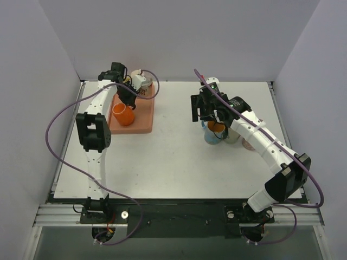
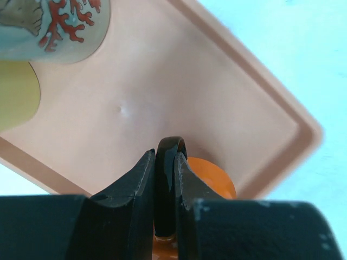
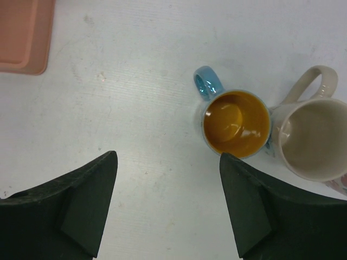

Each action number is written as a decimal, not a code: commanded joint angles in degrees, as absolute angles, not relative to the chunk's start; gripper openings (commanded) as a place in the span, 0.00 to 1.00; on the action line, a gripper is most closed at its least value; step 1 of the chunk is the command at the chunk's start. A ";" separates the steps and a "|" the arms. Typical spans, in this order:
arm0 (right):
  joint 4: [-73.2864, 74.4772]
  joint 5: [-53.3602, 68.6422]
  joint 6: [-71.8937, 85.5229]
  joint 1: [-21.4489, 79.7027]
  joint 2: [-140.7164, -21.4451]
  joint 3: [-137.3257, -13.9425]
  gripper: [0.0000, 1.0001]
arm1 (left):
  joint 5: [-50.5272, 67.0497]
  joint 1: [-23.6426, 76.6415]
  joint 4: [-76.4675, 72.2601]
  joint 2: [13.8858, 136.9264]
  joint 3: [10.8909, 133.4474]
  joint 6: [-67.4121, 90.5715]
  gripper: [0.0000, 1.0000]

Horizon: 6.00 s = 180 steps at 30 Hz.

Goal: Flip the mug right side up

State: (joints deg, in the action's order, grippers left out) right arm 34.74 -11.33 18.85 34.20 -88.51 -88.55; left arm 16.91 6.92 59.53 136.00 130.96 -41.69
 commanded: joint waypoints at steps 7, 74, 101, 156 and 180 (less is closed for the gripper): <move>26.47 1.39 18.81 35.95 -86.48 -87.98 0.71 | 38.22 2.55 55.11 116.90 122.60 -26.21 0.00; 21.72 -13.19 9.15 48.69 -89.47 -60.82 0.00 | 27.16 3.34 46.41 100.99 109.34 -8.43 0.81; 28.20 -0.88 10.55 44.56 -83.15 -63.88 0.74 | 1.86 17.21 36.67 131.38 140.36 -29.42 0.85; 32.25 2.55 14.24 43.95 -79.37 -66.80 0.92 | -14.33 17.40 0.79 148.55 132.19 -82.55 0.00; 30.94 2.46 14.76 44.30 -77.69 -66.36 0.92 | -5.71 15.03 21.71 141.85 148.27 -40.19 0.67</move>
